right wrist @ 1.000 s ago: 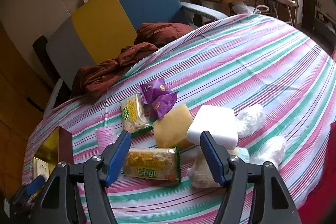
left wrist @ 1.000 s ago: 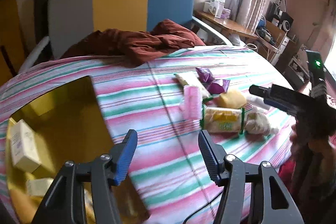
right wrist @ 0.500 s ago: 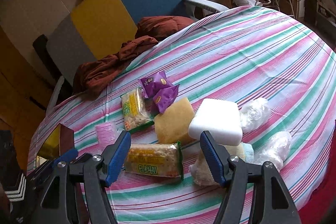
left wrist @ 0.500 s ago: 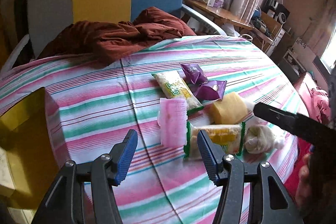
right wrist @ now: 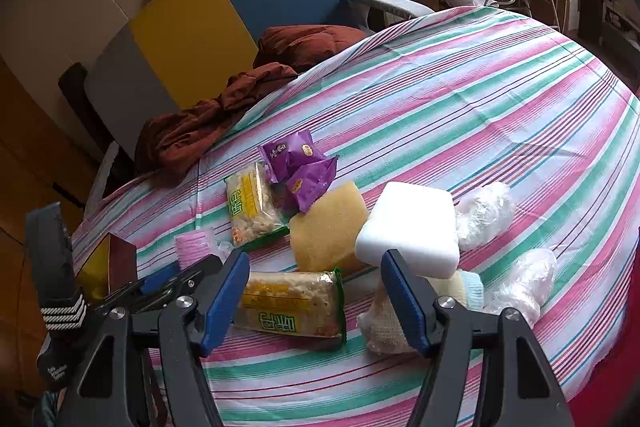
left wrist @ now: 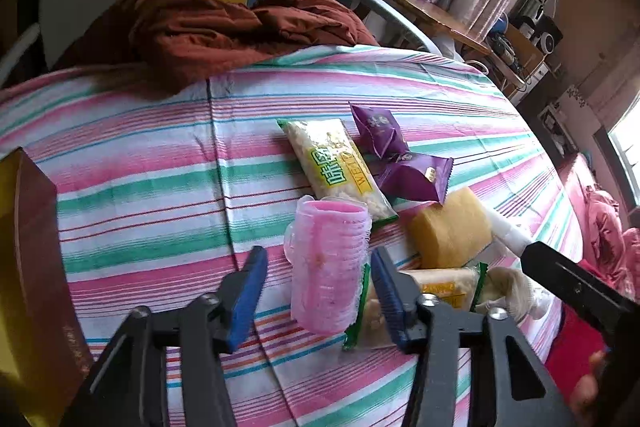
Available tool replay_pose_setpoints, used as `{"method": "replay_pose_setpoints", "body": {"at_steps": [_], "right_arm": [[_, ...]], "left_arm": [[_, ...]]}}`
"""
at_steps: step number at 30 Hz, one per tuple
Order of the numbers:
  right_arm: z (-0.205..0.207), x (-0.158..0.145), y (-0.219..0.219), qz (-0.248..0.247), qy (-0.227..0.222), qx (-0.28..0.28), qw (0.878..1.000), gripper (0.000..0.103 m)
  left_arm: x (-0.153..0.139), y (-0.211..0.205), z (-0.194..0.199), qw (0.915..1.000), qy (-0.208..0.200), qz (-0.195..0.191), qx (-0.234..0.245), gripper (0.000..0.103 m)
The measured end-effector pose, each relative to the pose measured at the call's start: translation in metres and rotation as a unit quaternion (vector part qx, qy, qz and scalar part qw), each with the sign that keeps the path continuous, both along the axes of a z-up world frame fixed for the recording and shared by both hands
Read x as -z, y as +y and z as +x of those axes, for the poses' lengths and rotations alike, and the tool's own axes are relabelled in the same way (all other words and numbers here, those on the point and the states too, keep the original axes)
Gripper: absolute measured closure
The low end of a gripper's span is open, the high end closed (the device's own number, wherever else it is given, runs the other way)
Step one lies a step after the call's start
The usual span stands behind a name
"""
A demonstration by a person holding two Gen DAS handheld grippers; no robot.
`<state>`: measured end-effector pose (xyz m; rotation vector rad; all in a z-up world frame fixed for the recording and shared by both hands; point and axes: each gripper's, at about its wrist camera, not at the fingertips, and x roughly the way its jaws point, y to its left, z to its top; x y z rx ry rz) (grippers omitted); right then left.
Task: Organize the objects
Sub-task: 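Return both grippers to the items and grasp the pink cup stack with the left gripper, then grasp the cracker packet with the right gripper while the left gripper holds the pink cups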
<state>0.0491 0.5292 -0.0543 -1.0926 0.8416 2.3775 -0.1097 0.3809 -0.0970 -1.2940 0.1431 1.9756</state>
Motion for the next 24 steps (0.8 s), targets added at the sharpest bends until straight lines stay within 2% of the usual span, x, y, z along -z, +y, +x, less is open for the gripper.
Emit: {"method": "replay_pose_setpoints", "body": {"at_steps": [1,7,16,24], "right_arm": [[0.0,0.0,0.0,0.002,-0.001,0.0,1.0,0.033],[-0.004,-0.001,-0.005,0.017,-0.006,-0.011,1.0,0.034],[-0.017,0.005,-0.024,0.044,-0.035,-0.057,0.997,0.034],[-0.033,0.014,-0.055,0.101,-0.079,-0.125,0.984,0.034]], "left_arm": [[0.001,0.0,0.0,1.0,-0.006,0.004,0.004,0.067],[-0.008,-0.018,0.007,0.9998,0.003,0.021,-0.005,0.067],[-0.038,-0.052,0.039,0.9979,0.058,0.029,0.007,0.067],[-0.047,-0.085,0.061,0.9971,0.065,0.039,0.009,0.067]]}}
